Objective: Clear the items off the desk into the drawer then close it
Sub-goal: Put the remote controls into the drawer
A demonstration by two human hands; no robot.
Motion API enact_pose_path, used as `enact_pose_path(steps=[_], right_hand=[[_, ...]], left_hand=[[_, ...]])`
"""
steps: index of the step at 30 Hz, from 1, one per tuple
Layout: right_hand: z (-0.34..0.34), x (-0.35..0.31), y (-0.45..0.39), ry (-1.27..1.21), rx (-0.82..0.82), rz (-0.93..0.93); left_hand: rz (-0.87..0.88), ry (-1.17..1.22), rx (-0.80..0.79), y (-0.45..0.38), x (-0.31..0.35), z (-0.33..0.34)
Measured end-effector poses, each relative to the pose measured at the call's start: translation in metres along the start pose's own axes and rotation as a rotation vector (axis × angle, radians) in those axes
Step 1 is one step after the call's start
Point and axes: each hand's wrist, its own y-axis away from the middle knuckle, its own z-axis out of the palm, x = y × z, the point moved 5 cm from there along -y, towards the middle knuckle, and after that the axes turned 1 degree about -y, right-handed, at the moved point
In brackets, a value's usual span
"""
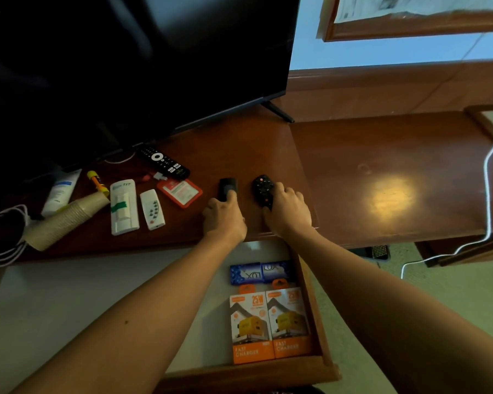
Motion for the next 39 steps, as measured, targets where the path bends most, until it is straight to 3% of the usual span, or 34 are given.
enact_pose_path(steps=[11,28,39], right_hand=[[0.012,-0.023,0.035,-0.143,0.025,0.013],[0.094,-0.078,0.154,-0.158,-0.072,0.041],[0.156,-0.092,0.149,-0.09,-0.319,0.148]], left_hand=[[-0.039,0.345,0.122,0.034,-0.05,-0.015],[0.062,0.284,0.016,0.13,-0.164,0.04],[-0.045,0.177,-0.211,0.117,-0.195,0.099]])
